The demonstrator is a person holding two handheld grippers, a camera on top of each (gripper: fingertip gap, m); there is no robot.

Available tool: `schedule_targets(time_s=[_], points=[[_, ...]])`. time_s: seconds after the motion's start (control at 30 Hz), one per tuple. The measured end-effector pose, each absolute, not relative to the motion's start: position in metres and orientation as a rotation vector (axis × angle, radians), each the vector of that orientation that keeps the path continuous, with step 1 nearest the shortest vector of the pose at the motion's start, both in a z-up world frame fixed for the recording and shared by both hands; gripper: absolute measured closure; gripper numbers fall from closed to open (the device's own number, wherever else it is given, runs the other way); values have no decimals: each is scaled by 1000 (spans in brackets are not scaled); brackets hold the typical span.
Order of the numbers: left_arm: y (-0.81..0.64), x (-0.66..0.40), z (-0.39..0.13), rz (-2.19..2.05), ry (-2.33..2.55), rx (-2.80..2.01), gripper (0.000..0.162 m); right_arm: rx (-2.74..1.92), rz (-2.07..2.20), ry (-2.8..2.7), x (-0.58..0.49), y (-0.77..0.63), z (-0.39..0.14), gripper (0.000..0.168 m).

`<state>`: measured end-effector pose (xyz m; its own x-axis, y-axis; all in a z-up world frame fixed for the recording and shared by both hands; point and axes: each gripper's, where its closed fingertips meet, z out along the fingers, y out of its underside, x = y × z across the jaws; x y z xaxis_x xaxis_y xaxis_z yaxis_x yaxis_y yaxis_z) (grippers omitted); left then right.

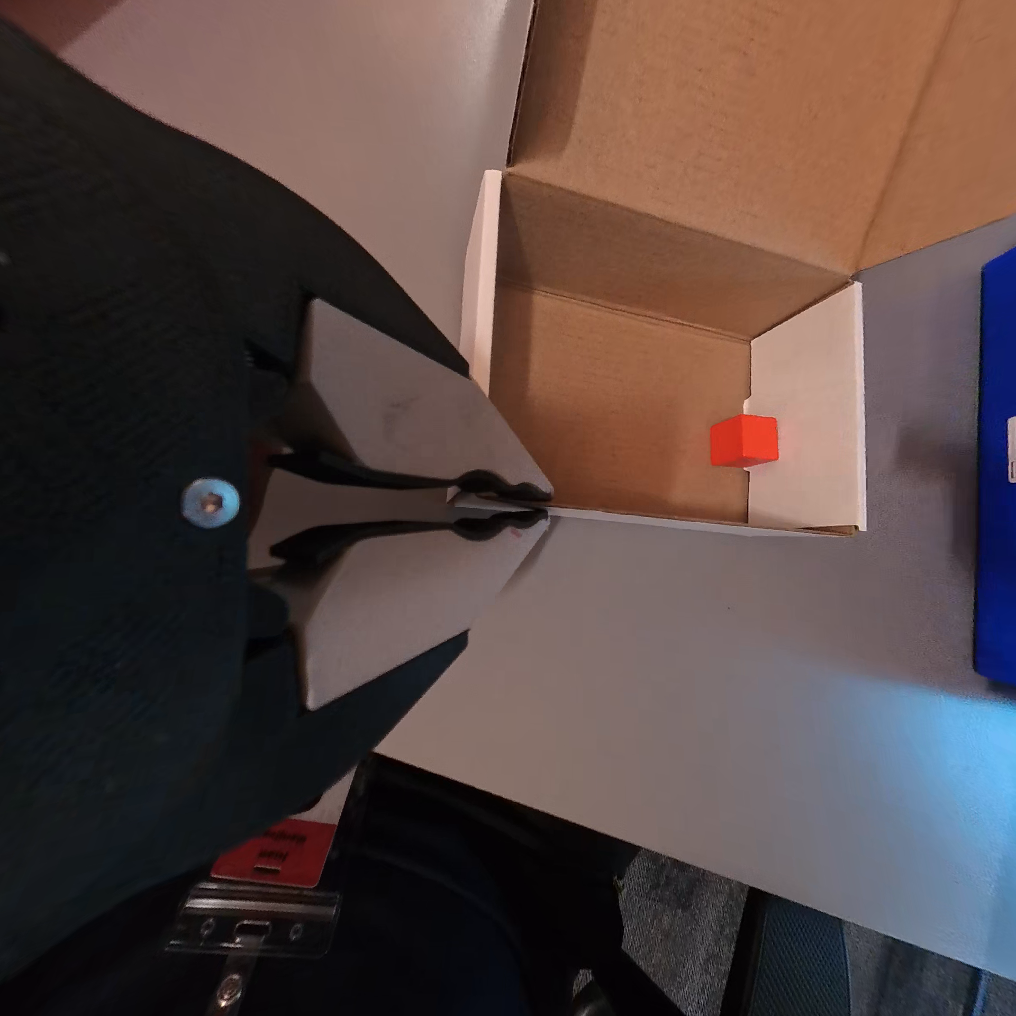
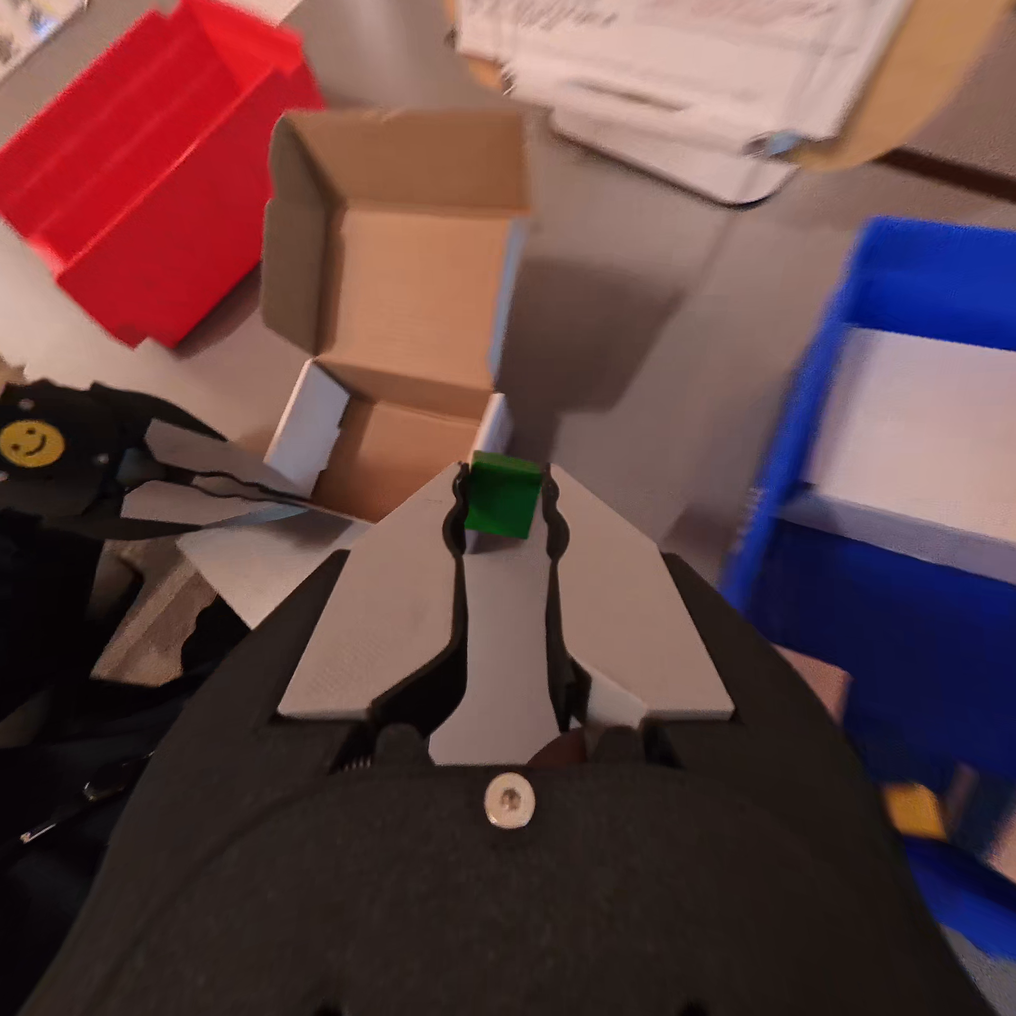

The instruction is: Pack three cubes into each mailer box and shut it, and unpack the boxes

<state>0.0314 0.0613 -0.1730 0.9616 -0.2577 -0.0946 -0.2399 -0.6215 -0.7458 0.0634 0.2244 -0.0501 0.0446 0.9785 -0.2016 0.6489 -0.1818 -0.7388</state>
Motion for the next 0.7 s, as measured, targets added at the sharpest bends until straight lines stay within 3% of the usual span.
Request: schedule_targets(time_s=[0.17,0.7], points=[[62,32,-173,-27,342,-2268,162,-1968,742,-1391,122,322,-38,145],[62,32,-173,-47,327,-2255,162,-2212,126,-1340,175,427,-161,144]])
